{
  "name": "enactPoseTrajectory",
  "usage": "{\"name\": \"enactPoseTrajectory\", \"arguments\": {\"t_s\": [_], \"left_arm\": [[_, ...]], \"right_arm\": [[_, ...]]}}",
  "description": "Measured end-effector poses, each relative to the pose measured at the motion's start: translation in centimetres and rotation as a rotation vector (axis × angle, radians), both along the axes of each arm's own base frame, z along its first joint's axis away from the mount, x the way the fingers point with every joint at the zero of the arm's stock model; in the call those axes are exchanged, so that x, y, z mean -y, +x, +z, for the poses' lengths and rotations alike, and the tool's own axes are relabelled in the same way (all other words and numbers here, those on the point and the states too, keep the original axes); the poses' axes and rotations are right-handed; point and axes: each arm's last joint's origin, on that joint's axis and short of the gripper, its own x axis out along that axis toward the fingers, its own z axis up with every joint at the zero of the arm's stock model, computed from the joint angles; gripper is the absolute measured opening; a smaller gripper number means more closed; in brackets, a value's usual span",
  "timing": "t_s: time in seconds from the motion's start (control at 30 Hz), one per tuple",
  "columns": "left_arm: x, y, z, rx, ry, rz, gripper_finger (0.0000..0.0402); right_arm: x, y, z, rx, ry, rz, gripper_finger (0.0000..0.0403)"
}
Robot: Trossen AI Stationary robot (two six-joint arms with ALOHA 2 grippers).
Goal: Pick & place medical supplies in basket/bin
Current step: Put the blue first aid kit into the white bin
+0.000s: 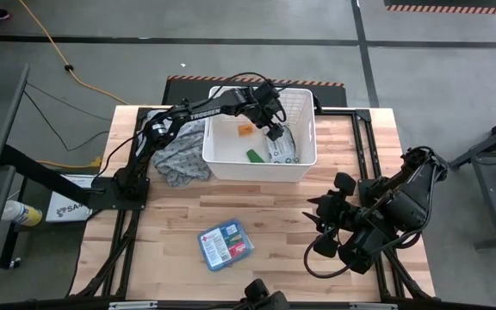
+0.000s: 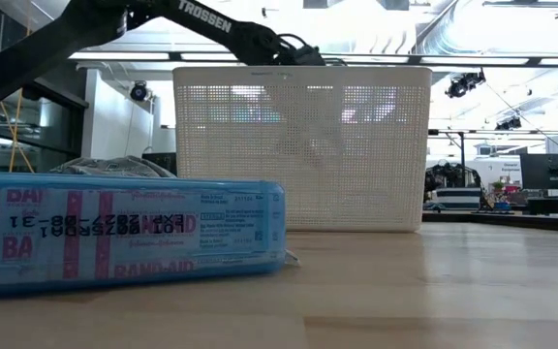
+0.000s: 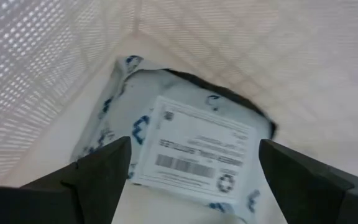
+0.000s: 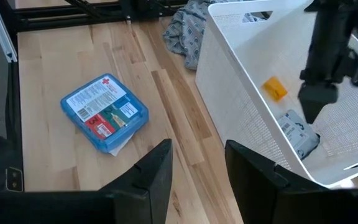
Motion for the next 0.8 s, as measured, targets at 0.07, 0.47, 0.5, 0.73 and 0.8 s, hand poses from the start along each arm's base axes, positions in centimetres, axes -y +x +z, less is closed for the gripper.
{"name": "enactPoseTrajectory", "arguments": {"t_s": [0.07, 0.47, 0.5, 0.73, 0.8], "left_arm": [[0.1, 0.0, 1.1, 0.024, -0.018, -0.012, 0.0382], [2.3, -2.2, 10.9, 0.205, 0.028, -0.135, 0.0381], [2.7, -2.9, 11.8, 0.203, 0.029, -0.139, 0.0381], [6.6, -7.2, 17.6, 0.24, 0.088, -0.21, 0.0381], [8.2, -8.4, 19.2, 0.257, 0.099, -0.238, 0.0381]], "right_arm": [[0.0, 0.0, 0.0, -0.002, 0.001, 0.001, 0.014], [-0.1, 0.0, -0.1, -0.022, 0.041, 0.013, 0.014], [-0.2, 0.0, -0.1, -0.022, 0.041, 0.015, 0.014], [-0.2, 0.0, -0.1, -0.023, 0.03, 0.02, 0.014], [-0.2, 0.0, -0.1, -0.021, 0.028, 0.019, 0.014]]}}
